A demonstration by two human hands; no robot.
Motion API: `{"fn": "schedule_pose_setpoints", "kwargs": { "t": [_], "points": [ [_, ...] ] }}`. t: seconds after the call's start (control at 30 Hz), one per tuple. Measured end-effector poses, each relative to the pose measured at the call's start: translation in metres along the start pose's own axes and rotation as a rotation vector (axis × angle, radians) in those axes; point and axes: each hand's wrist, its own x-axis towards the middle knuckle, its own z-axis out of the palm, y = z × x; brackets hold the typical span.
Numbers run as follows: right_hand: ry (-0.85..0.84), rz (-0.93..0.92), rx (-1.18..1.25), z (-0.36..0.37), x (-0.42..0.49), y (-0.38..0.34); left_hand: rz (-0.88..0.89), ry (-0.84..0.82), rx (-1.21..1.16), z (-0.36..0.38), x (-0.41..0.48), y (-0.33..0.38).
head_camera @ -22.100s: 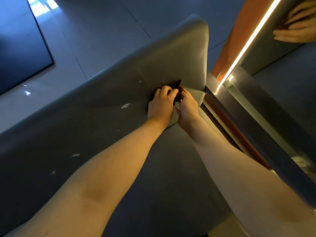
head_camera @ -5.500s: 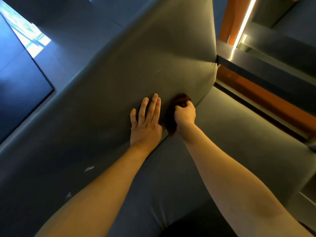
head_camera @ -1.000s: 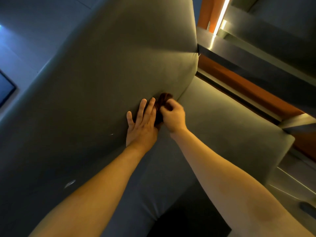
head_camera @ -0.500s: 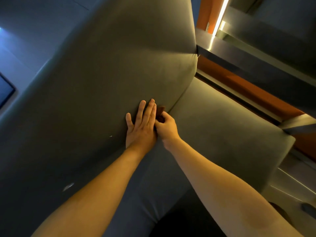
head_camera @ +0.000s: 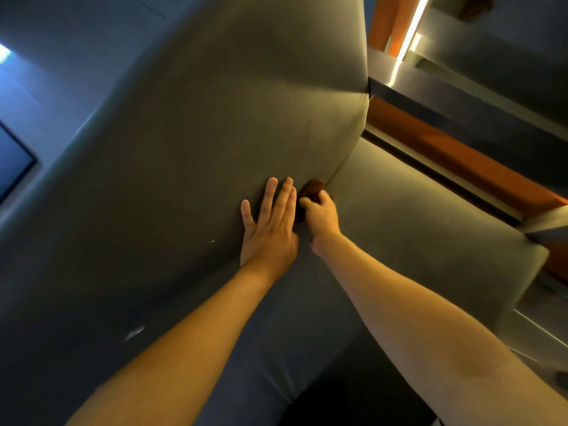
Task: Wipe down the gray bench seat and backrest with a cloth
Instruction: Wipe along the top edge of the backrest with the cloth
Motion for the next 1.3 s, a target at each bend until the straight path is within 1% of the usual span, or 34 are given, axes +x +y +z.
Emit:
{"fn": "schedule_pose_setpoints", "kwargs": {
  "t": [0.13,0.2,0.23,0.3,0.37,0.4,0.47,0.57,0.63,0.67,0.7,0.8,0.9,1.0,1.07,1.13,1.23,1.3],
  "points": [
    [-0.166,0.147,0.088,0.004,-0.034,0.013,0.044,-0.016,0.067,-0.002,-0.01,0.0],
    [-0.214,0.228,0.194,0.002,-0.049,0.014,0.068,-0.023,0.027,-0.001,-0.017,-0.002],
    [-0.209,0.258,0.261,0.0,-0.056,0.014,0.068,-0.011,-0.032,-0.002,-0.02,-0.002],
    [-0.13,0.289,0.358,-0.004,-0.069,0.013,0.057,0.02,-0.205,-0.007,-0.029,-0.001],
    [-0.055,0.289,0.383,-0.009,-0.083,0.007,0.017,0.015,-0.439,-0.015,-0.041,0.003],
    [-0.051,0.268,0.366,-0.01,-0.091,0.001,-0.016,-0.002,-0.562,-0.021,-0.047,0.004],
    [-0.078,0.211,0.344,-0.008,-0.107,-0.011,-0.126,-0.016,-0.784,-0.028,-0.06,0.006],
    [-0.071,0.173,0.319,0.004,-0.132,-0.025,-0.336,-0.004,-1.129,-0.046,-0.076,0.003],
    [-0.085,0.168,0.244,0.013,-0.147,-0.027,-0.458,-0.076,-1.339,-0.061,-0.085,-0.004],
    [-0.088,0.168,0.187,0.015,-0.154,-0.027,-0.496,-0.118,-1.396,-0.066,-0.09,-0.007],
    [-0.089,0.171,0.14,0.017,-0.161,-0.026,-0.51,-0.136,-1.414,-0.07,-0.095,-0.01],
    [-0.054,0.141,-0.014,0.018,-0.177,-0.021,-0.547,-0.122,-1.368,-0.074,-0.11,-0.018],
    [-0.001,0.12,-0.161,0.014,-0.189,-0.013,-0.656,-0.051,-1.357,-0.084,-0.121,-0.02],
    [-0.005,0.106,-0.268,0.0,-0.202,-0.004,-0.768,0.036,-1.4,-0.094,-0.133,-0.012],
    [-0.09,0.06,-0.249,-0.008,-0.206,0.002,-0.785,0.069,-1.418,-0.099,-0.14,-0.006],
    [-0.225,0.06,-0.166,-0.01,-0.215,0.001,-0.789,0.069,-1.427,-0.105,-0.147,-0.001],
    [-0.358,0.179,-0.016,-0.006,-0.231,-0.005,-0.832,0.027,-1.455,-0.118,-0.154,-0.003],
    [-0.388,0.207,0.037,-0.003,-0.239,-0.006,-0.785,-0.023,-1.398,-0.121,-0.157,-0.01]
  ]
}}
